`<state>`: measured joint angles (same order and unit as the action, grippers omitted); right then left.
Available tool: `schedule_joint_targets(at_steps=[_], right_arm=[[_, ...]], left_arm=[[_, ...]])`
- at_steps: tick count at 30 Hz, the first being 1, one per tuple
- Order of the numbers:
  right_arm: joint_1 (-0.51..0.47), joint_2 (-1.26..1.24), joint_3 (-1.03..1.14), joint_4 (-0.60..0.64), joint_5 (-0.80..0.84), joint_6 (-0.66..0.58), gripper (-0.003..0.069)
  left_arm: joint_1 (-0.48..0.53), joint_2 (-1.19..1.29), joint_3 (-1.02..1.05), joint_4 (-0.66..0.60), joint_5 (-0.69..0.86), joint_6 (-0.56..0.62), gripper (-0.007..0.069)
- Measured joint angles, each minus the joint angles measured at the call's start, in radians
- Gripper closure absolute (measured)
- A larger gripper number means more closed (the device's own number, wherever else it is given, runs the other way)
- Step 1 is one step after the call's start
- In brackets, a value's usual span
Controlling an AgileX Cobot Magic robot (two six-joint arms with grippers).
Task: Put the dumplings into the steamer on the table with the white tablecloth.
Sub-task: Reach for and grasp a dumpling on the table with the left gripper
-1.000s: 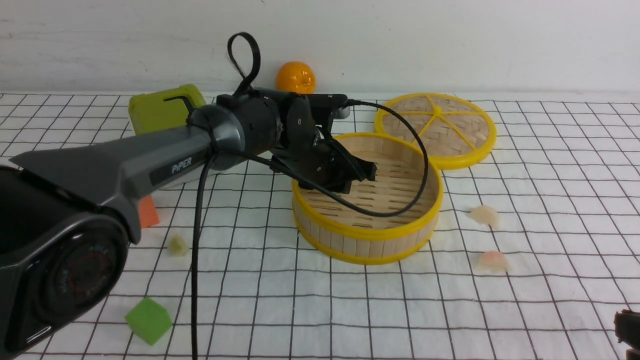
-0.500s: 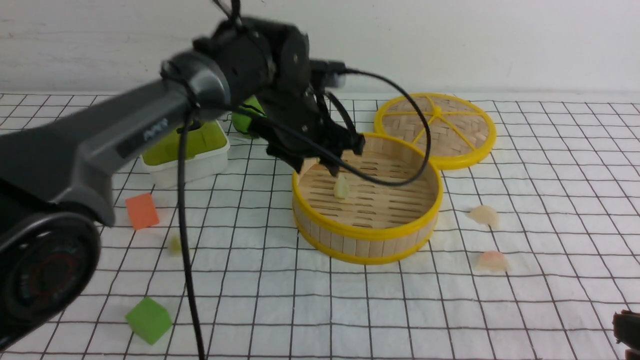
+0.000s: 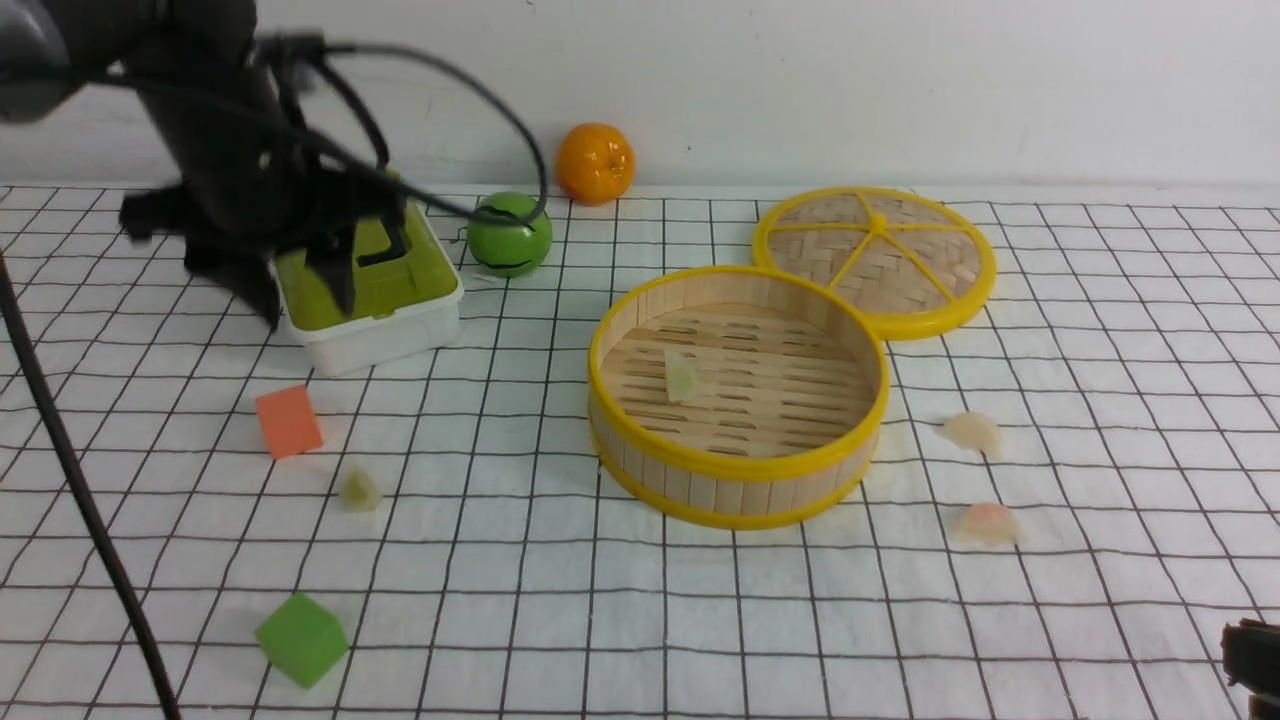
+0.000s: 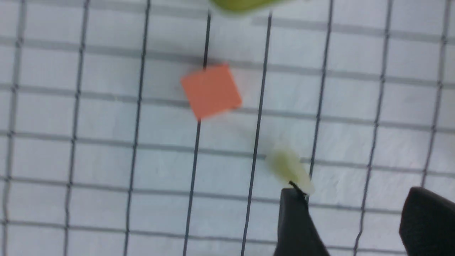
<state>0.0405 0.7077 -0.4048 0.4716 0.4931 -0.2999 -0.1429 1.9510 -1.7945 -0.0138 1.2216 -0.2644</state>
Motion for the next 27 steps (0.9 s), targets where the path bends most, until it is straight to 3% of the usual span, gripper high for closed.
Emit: schedule_joint_targets(at_steps=[9, 19, 22, 27], right_arm=[[0.0, 0.0, 0.0, 0.023, -0.005, 0.0, 0.0618], [0.0, 0.0, 0.0, 0.023, -0.006, 0.0, 0.0609], [0.0, 0.0, 0.0, 0.023, -0.006, 0.0, 0.0604], [0.0, 0.0, 0.0, 0.023, -0.006, 0.0, 0.0598]], left_arm=[[0.013, 0.007, 0.311, -0.048, -0.259, -0.09, 0.0237], [0.013, 0.085, 0.346, -0.031, -0.413, -0.141, 0.0256], [0.013, 0.094, 0.346, -0.027, -0.42, -0.141, 0.0313], [0.013, 0.089, 0.346, -0.019, -0.413, -0.135, 0.0482]])
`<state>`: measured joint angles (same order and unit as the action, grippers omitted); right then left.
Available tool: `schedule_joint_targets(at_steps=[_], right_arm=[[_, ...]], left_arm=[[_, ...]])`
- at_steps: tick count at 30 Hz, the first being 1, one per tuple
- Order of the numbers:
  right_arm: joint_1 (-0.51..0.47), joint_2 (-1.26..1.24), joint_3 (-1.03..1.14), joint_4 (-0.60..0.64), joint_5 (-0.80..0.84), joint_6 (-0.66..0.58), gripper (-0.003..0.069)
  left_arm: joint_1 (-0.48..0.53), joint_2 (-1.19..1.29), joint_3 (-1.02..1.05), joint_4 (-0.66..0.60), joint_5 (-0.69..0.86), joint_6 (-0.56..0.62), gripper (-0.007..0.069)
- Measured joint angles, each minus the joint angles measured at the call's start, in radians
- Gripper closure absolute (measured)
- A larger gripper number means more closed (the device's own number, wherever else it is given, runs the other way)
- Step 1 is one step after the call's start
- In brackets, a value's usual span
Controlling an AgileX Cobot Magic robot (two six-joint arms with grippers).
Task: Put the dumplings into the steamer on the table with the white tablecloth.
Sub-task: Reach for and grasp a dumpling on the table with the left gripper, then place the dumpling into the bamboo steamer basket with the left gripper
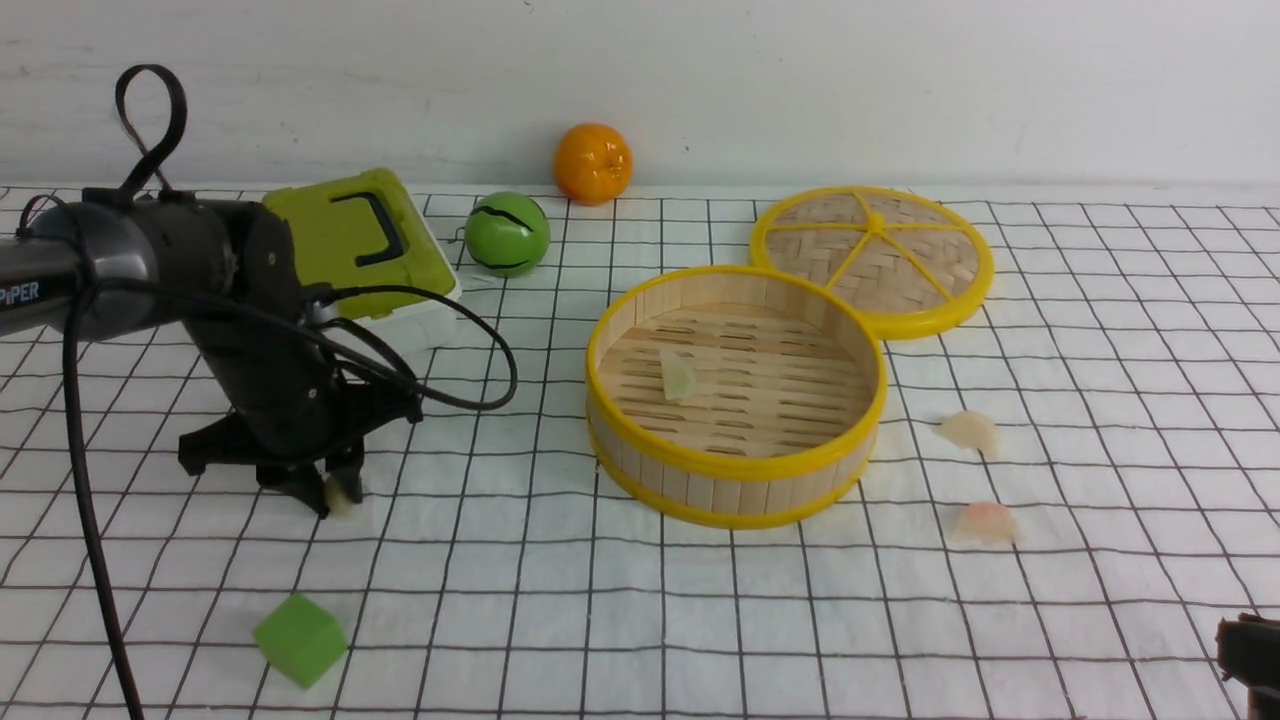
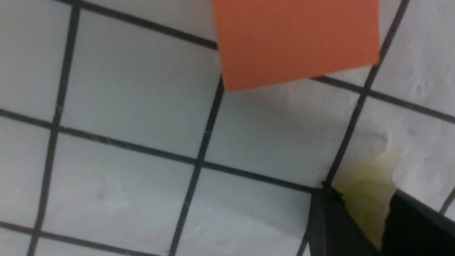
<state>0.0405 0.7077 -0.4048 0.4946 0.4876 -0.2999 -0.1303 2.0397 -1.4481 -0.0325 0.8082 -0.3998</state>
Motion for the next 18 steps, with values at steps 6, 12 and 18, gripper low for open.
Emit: schedule_joint_targets(at_steps=[6, 12, 18], right_arm=[[0.0, 0.0, 0.0, 0.0, -0.001, 0.0, 0.059], [0.0, 0.0, 0.0, 0.0, -0.002, 0.0, 0.0585], [0.0, 0.005, 0.017, 0.0, -0.032, 0.0, 0.058]], left_arm=[[-0.009, -0.063, -0.091, -0.148, 0.054, 0.12, 0.0479], [-0.132, -0.081, -0.28, -0.281, 0.087, 0.233, 0.0479], [-0.345, 0.093, -0.576, -0.19, 0.081, 0.167, 0.0479]])
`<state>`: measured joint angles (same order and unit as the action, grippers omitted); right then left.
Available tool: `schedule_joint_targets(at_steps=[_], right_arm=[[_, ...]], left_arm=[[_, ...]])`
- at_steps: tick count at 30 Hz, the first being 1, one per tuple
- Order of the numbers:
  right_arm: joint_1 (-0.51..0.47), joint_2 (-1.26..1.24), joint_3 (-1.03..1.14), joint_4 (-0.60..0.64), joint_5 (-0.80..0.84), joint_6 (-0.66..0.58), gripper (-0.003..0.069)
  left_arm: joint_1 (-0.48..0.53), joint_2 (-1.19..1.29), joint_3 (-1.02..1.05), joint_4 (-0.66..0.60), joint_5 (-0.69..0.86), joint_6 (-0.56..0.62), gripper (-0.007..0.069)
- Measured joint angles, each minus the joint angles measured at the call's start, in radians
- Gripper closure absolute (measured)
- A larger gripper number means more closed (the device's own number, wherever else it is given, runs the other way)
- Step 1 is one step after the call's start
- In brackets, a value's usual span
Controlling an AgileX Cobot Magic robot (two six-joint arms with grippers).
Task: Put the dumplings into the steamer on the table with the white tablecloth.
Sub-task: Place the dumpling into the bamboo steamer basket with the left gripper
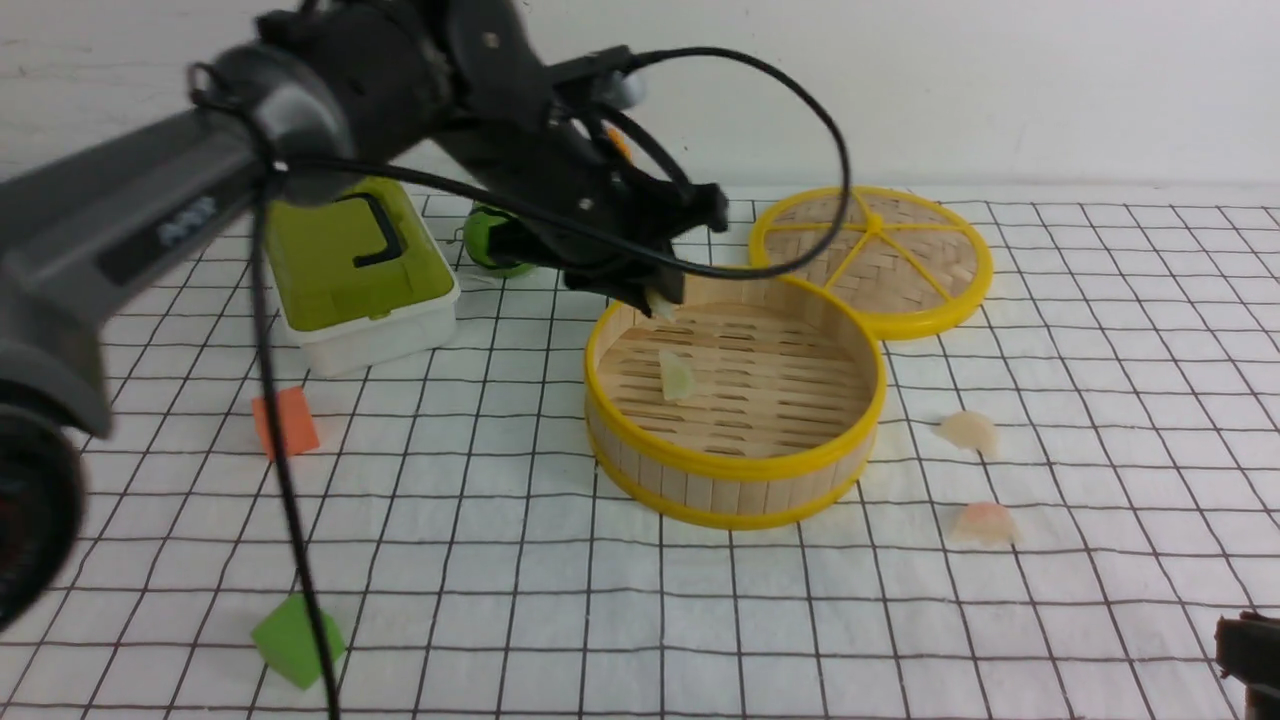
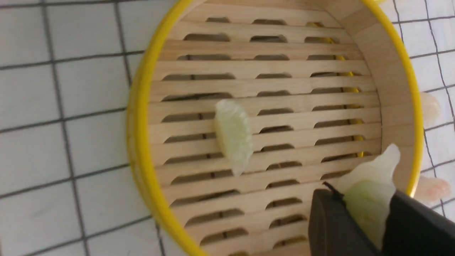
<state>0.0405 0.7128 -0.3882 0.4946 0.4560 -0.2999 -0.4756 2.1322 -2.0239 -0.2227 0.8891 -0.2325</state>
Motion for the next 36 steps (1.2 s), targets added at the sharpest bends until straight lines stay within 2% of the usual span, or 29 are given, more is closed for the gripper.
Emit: schedule_joint_targets(at_steps=[6, 14, 15, 18, 19, 21, 25, 29, 32, 36], right_arm=[[0.0, 0.003, 0.011, 0.0, -0.004, 0.0, 0.0573], [0.0, 0.003, 0.011, 0.0, -0.004, 0.0, 0.0566], [0.0, 0.003, 0.011, 0.0, -0.003, 0.0, 0.0566], [0.0, 0.003, 0.011, 0.0, -0.003, 0.0, 0.0564], [0.0, 0.004, 0.011, 0.0, -0.003, 0.0, 0.0564], [0.0, 0.005, 0.011, 0.0, -0.003, -0.001, 0.0561], [0.0, 0.008, 0.002, 0.0, 0.029, -0.012, 0.0558], [0.0, 0.066, -0.081, -0.003, 0.165, -0.012, 0.0555], [0.0, 0.167, -0.187, -0.004, 0.252, -0.019, 0.0549], [0.0, 0.345, -0.317, -0.006, 0.256, -0.054, 0.0501]], left_arm=[[-0.052, 0.196, -0.151, 0.122, -0.005, -0.086, 0.0479], [-0.07, 0.281, -0.203, 0.146, -0.073, -0.117, 0.0457], [-0.07, 0.282, -0.203, 0.146, -0.077, -0.118, 0.0445], [-0.07, 0.284, -0.203, 0.146, -0.075, -0.12, 0.0333], [-0.07, 0.284, -0.203, 0.146, -0.073, -0.12, 0.0328], [-0.07, 0.281, -0.203, 0.146, -0.05, -0.121, 0.027], [-0.07, 0.245, -0.211, 0.145, 0.032, -0.107, 0.0244], [-0.07, 0.162, -0.264, 0.16, 0.162, -0.025, 0.0274], [-0.07, 0.044, -0.325, 0.18, 0.271, 0.041, 0.0347], [-0.07, -0.15, -0.352, 0.223, 0.351, 0.093, 0.0473]])
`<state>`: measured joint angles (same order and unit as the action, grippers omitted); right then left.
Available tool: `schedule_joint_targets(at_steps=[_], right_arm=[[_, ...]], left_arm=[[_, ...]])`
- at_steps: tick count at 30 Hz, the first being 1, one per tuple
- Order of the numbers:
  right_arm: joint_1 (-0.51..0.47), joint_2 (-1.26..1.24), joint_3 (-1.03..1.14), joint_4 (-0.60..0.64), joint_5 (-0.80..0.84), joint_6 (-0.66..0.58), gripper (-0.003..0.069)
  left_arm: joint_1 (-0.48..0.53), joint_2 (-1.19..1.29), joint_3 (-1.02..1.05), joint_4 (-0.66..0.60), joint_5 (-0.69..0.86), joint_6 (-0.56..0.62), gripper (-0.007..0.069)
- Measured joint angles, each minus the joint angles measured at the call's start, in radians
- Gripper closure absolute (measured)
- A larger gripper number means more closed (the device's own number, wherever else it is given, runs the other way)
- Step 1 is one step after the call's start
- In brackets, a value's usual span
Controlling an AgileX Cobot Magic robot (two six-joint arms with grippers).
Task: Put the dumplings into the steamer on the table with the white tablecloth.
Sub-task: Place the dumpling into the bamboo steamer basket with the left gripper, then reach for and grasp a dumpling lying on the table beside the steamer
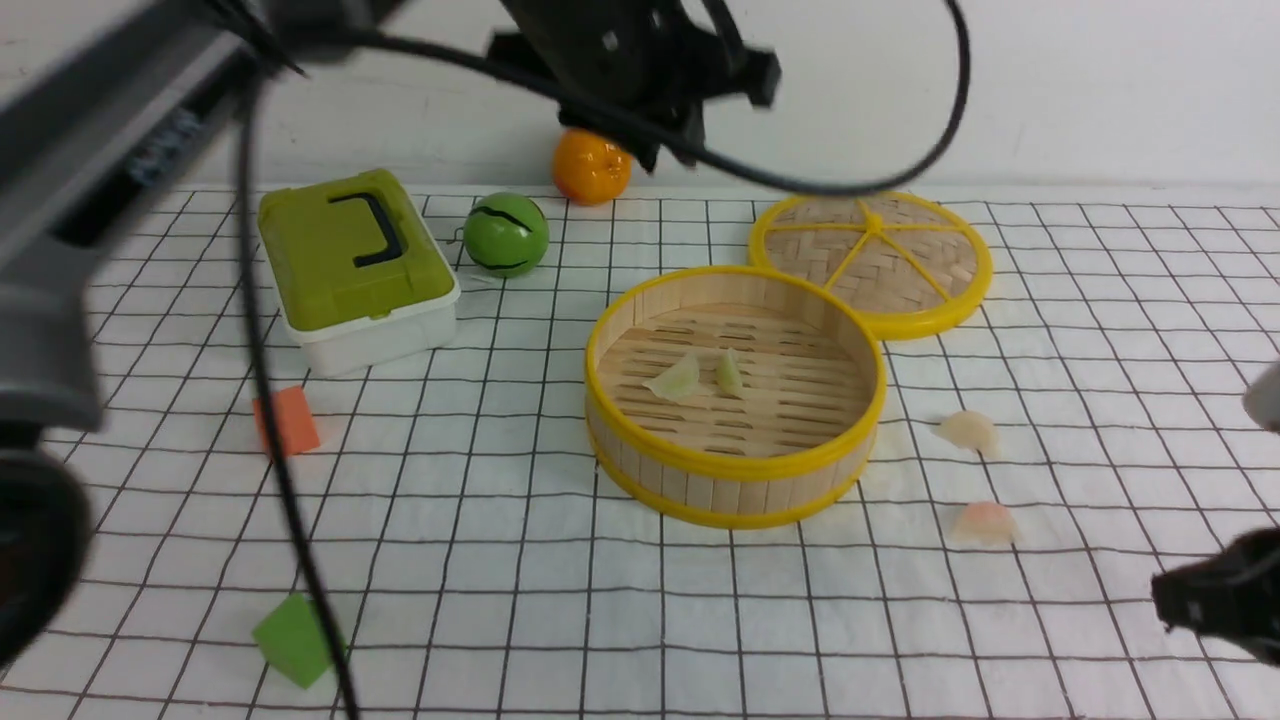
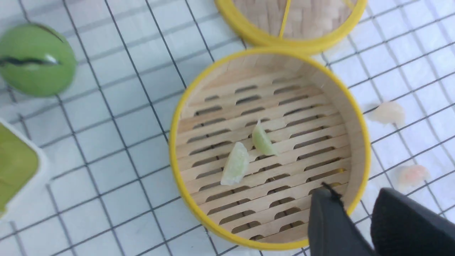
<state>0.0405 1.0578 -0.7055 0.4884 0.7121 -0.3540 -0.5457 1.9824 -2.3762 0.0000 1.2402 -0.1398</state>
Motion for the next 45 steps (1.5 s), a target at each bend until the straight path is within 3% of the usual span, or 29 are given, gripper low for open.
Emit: schedule_joint_targets(at_steps=[5, 10, 16, 19, 30, 35, 39, 45], right_arm=[[0.0, 0.243, -0.147, 0.0, -0.024, -0.123, 0.037], [0.002, 0.489, -0.291, 0.008, -0.021, -0.244, 0.0251], [0.028, 0.681, -0.435, -0.042, -0.041, -0.432, 0.0218], [0.029, 0.747, -0.494, -0.046, -0.063, -0.461, 0.0216], [0.029, 0.911, -0.587, -0.095, 0.061, -0.526, 0.0223], [0.029, 0.916, -0.593, -0.099, 0.074, -0.537, 0.0306], [0.029, 0.922, -0.612, -0.099, 0.144, -0.537, 0.0487], [0.029, 0.927, -0.666, -0.099, 0.264, -0.452, 0.0488]], left_arm=[[0.0, -0.203, 0.094, 0.062, 0.0, 0.008, 0.0563], [0.0, -0.437, 0.38, 0.072, 0.0, 0.008, 0.0586], [0.0, -0.69, 0.828, 0.074, 0.0, 0.0, 0.0586], [0.0, -0.788, 1.027, 0.088, 0.0, -0.003, 0.0586], [0.0, -1.225, 1.48, 0.164, 0.0, 0.003, 0.0578], [0.0, -1.379, 1.574, 0.179, -0.001, 0.021, 0.0575], [0.0, -1.515, 1.678, 0.228, -0.066, 0.022, 0.057], [0.0, -1.597, 1.789, 0.294, -0.112, -0.03, 0.0567]])
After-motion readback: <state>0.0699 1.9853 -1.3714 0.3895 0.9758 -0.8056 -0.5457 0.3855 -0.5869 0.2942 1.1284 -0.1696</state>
